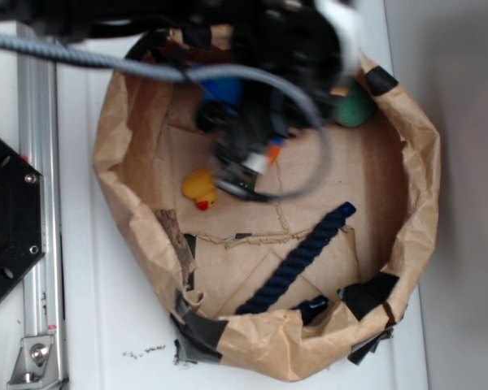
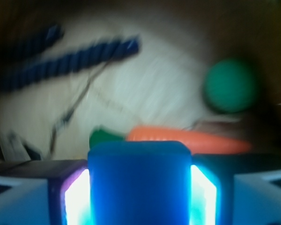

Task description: Grab the blue block.

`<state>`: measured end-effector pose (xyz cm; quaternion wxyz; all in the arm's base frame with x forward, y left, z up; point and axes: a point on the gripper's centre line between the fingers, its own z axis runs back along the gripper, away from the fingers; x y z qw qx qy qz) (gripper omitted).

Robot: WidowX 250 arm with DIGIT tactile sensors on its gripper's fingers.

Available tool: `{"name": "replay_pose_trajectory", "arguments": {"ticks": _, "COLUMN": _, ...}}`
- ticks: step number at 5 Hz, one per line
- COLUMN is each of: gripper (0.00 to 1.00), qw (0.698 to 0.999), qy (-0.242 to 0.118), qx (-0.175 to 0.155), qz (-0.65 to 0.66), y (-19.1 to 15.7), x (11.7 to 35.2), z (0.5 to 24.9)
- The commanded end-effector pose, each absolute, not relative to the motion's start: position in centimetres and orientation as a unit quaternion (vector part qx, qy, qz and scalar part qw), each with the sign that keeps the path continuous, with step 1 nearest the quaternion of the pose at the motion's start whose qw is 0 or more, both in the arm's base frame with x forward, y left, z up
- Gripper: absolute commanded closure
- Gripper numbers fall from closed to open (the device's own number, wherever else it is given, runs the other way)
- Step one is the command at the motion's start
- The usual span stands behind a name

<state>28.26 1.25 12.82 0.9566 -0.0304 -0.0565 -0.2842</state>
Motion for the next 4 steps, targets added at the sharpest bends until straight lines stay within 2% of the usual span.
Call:
{"name": "replay_pose_trajectory", "arguments": {"ticks": 1, "gripper": 1.0, "qw": 0.981, "qy": -0.057, "qx": -0.038, "qz": -0.184, "y": -2.9, "x": 29.6, "z": 16.1}}
{"name": "replay_pose_trajectory", "arguments": {"ticks": 4, "gripper": 1.0, "qw": 0.988, "qy": -0.06, "qx": -0.048, "qz": -0.136, "y": -1.9, "x": 28.9, "z": 16.1}}
